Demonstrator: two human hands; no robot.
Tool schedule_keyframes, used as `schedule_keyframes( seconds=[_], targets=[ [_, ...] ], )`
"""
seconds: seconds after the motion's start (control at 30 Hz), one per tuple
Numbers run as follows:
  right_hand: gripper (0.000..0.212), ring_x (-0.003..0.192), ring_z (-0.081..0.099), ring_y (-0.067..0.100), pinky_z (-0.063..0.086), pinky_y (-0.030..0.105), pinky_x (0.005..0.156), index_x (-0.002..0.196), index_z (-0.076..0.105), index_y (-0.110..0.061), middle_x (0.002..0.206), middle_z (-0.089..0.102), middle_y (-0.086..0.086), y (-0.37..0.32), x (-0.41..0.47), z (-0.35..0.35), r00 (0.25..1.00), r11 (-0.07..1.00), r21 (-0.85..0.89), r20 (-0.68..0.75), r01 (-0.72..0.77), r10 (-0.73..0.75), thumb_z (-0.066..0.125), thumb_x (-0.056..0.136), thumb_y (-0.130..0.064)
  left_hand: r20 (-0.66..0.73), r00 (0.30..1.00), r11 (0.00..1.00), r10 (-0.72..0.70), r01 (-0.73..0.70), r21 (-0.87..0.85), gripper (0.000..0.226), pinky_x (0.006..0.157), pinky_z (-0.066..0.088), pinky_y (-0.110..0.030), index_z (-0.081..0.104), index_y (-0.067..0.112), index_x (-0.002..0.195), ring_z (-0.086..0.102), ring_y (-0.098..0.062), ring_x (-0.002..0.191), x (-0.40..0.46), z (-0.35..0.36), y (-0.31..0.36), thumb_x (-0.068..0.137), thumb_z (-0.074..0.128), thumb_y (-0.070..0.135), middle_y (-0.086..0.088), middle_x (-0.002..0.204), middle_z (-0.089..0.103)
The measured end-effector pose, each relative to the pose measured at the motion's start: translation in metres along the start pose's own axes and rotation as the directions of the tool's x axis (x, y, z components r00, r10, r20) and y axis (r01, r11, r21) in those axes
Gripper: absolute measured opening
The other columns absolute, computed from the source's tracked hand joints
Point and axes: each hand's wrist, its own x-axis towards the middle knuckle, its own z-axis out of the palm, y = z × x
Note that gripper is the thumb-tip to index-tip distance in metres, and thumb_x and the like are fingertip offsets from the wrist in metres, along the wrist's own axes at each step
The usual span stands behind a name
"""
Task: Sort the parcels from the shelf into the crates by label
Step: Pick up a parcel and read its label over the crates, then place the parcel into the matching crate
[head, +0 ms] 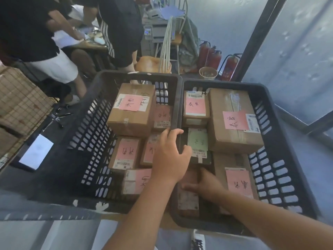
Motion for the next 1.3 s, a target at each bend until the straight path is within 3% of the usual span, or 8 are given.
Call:
schedule_keyframes(
  seconds=[0.1,0.23,0.37,0.5,0.67,0.9,1.13,1.3],
  targets=[
    [0.118,0.128,0.052,0.008,0.043,0.026,0.100,0.158,0.035,-0.027,0.153,0.052,-0.007,-0.009,-0.039,-0.021,0.998,0.993,0.101,0.013,0.065,-0.067,0.088,0.062,-0.071,-0.002,1.000,1.000,0.014,-0.014,0.008,0.047,0.109,0.045,-0.036,0.047,0.039,0.142,0.044,-0.019,0.142,-0.001,-0.001,0.001,0.096,0.058,0.039,0.010,0.157,0.040],
    [0.151,0.155,0.032,0.020,0.036,0.042,0.120,0.166,0.013,-0.037,0.171,0.026,-0.007,-0.020,-0.085,-0.046,0.990,0.985,0.097,-0.039,0.142,-0.139,0.074,0.041,-0.095,0.043,0.999,1.000,0.028,-0.028,0.002,0.051,0.102,0.046,-0.037,0.042,0.042,0.145,0.046,-0.018,0.138,-0.005,-0.008,0.004,0.096,0.055,0.045,0.012,0.159,0.036],
    [0.136,0.144,0.029,0.002,0.031,0.039,0.122,0.162,0.013,-0.047,0.159,0.026,-0.028,-0.031,-0.123,-0.074,0.942,0.934,0.139,-0.117,0.330,-0.316,0.082,0.050,-0.084,0.083,0.996,0.999,0.035,-0.035,0.005,0.068,0.116,0.041,-0.054,0.034,0.047,0.149,0.031,-0.019,0.152,-0.020,-0.024,0.010,0.085,0.047,0.064,0.013,0.166,0.026],
    [0.130,0.147,0.027,-0.007,0.028,0.040,0.125,0.158,0.015,-0.058,0.156,0.024,-0.041,-0.039,-0.142,-0.101,0.852,0.836,0.171,-0.150,0.522,-0.501,0.086,0.052,-0.084,0.039,0.996,0.997,0.077,-0.076,-0.024,0.078,0.124,0.031,-0.053,0.025,0.053,0.154,0.017,-0.011,0.157,-0.048,-0.053,0.024,0.083,0.052,0.068,0.022,0.169,0.013],
    [0.120,0.132,0.031,-0.030,0.030,0.013,0.112,0.152,0.017,-0.069,0.140,0.027,-0.062,-0.064,-0.167,-0.136,0.659,0.646,0.135,-0.093,0.751,-0.747,0.088,0.055,-0.079,-0.083,0.990,0.993,0.117,-0.117,0.004,0.085,0.125,0.028,-0.048,0.016,0.059,0.155,0.017,-0.004,0.155,-0.099,-0.101,0.041,0.081,0.058,0.066,0.030,0.166,0.013],
    [0.124,0.154,0.014,-0.011,0.025,0.038,0.124,0.160,0.012,-0.059,0.165,0.016,-0.039,-0.102,-0.206,-0.140,0.299,0.314,0.086,0.158,0.945,-0.941,0.087,0.062,-0.073,-0.400,0.916,0.998,0.036,-0.052,-0.030,0.085,0.118,0.032,-0.025,0.025,0.053,0.156,0.031,0.009,0.146,-0.225,-0.144,0.067,0.084,0.070,0.046,0.035,0.156,0.032],
    [0.126,0.154,0.016,-0.008,0.023,0.045,0.128,0.155,0.011,-0.066,0.161,0.019,-0.043,-0.137,-0.300,-0.077,0.034,0.104,0.200,0.328,0.974,-0.944,0.083,0.053,-0.085,-0.687,0.726,0.980,-0.034,0.159,0.119,0.091,0.109,0.017,0.000,0.025,0.048,0.159,0.018,0.026,0.141,-0.402,-0.176,0.073,0.085,0.078,0.052,0.047,0.152,0.021],
    [0.132,0.155,0.017,-0.004,0.022,0.040,0.127,0.152,0.012,-0.070,0.160,0.016,-0.046,-0.161,-0.405,0.001,-0.133,-0.006,0.288,0.424,0.958,-0.896,0.083,0.042,-0.089,-0.830,0.551,0.914,-0.092,0.378,0.149,0.093,0.118,0.016,-0.018,0.018,0.053,0.159,0.013,0.017,0.148,-0.552,-0.200,0.075,0.084,0.073,0.065,0.039,0.162,0.016]
  ],
)
